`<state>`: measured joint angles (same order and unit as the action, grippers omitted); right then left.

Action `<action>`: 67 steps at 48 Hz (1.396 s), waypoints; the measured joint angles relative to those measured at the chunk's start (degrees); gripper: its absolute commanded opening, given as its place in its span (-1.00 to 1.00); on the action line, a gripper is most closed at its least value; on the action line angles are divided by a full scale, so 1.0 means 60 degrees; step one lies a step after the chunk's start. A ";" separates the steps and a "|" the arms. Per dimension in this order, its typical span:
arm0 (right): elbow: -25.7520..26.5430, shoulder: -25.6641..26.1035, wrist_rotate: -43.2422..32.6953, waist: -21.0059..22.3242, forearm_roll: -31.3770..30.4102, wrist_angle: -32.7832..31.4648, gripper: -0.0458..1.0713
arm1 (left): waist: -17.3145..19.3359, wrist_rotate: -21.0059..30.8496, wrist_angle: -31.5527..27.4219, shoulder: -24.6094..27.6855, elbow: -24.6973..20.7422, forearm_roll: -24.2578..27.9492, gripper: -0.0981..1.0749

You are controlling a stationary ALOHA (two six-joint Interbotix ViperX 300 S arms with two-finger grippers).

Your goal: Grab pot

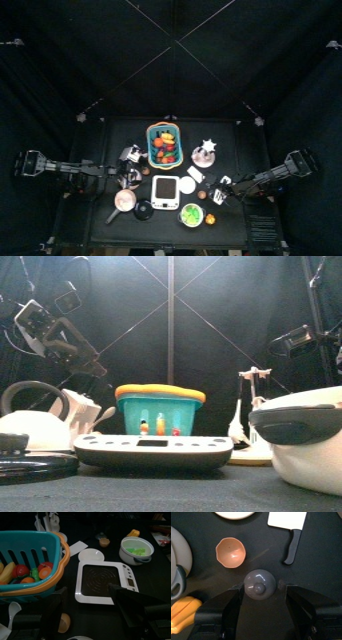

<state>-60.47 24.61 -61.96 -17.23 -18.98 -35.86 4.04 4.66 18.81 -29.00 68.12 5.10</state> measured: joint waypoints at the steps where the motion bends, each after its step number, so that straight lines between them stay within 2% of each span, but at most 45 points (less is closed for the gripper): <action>1: 0.0044 0.0000 0.0015 0.0000 0.0000 0.0000 0.70 | 0.0000 0.0000 0.0000 0.0000 0.0000 -0.0015 0.84; 11: 0.0542 0.0015 0.0059 -0.0088 -0.0015 0.0029 0.70 | 0.0000 0.0000 0.0000 0.0000 0.0000 -0.0015 0.84; 21: 0.1025 -0.0132 0.0044 -0.0381 -0.0029 0.0732 0.70 | -0.0029 0.0015 0.0000 0.0000 0.0015 0.0000 0.84; 33: 0.1392 -0.1245 -0.0029 -0.0835 -0.0527 0.2329 0.70 | -0.0029 0.0015 0.0000 0.0000 0.0000 -0.0132 0.84; 51: 0.2256 -0.2871 0.0029 -0.0894 -0.1069 0.2358 0.68 | -0.0029 0.0015 0.0000 0.0000 0.0000 -0.0220 0.84; 58: 0.2373 -0.3223 0.0059 -0.0908 -0.1084 0.2329 0.53 | -0.0029 0.0015 0.0000 0.0000 0.0000 -0.0220 0.84; 67: 0.2476 -0.3428 0.0073 -0.0894 -0.1099 0.2314 0.10 | -0.0029 0.0015 0.0000 0.0000 0.0000 -0.0220 0.84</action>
<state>-45.62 4.04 -61.52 -22.59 -25.58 -21.97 3.87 4.75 18.81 -29.00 68.12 3.78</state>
